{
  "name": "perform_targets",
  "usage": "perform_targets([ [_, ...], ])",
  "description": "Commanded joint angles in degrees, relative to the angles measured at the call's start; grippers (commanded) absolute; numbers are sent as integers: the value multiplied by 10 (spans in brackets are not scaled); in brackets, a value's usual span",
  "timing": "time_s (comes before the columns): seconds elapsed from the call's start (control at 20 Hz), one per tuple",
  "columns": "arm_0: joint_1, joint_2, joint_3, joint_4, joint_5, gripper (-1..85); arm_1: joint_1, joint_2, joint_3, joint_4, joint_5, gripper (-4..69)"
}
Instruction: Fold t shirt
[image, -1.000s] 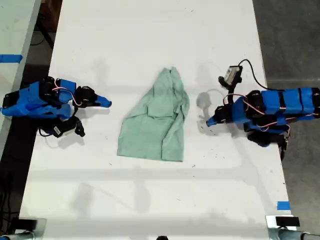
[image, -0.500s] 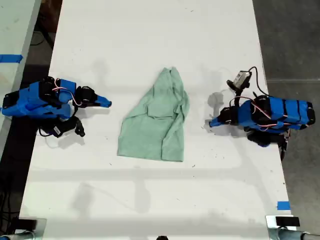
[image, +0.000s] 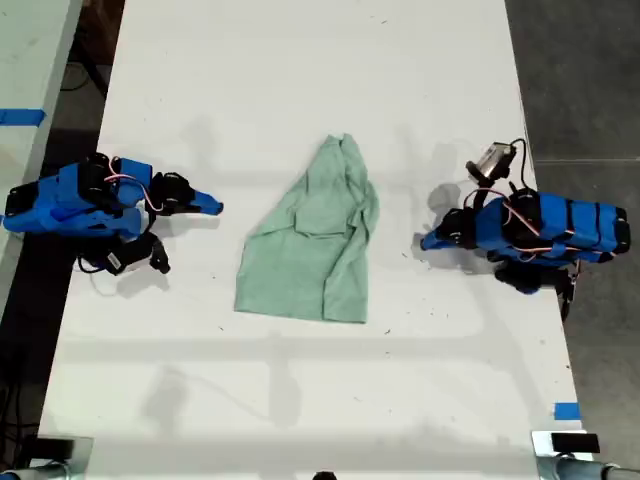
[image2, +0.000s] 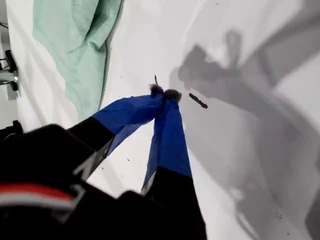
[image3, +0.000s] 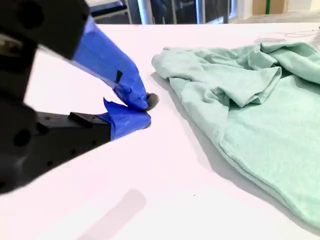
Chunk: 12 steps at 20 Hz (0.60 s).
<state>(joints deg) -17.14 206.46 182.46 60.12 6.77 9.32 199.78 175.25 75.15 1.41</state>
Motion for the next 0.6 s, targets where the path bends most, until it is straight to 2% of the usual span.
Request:
perform_targets([
  [0.0,-6,3,2,1,-4,-3,-9,8,31,4,-33,-8],
  [0.15,-4,3,2,1,-6,-3,-6,8,31,4,-35,3],
  [0.25,-4,3,2,1,-6,-3,-5,8,31,4,-30,35],
  [0.55,-4,3,2,1,-6,-3,-5,8,31,4,-9,55],
])
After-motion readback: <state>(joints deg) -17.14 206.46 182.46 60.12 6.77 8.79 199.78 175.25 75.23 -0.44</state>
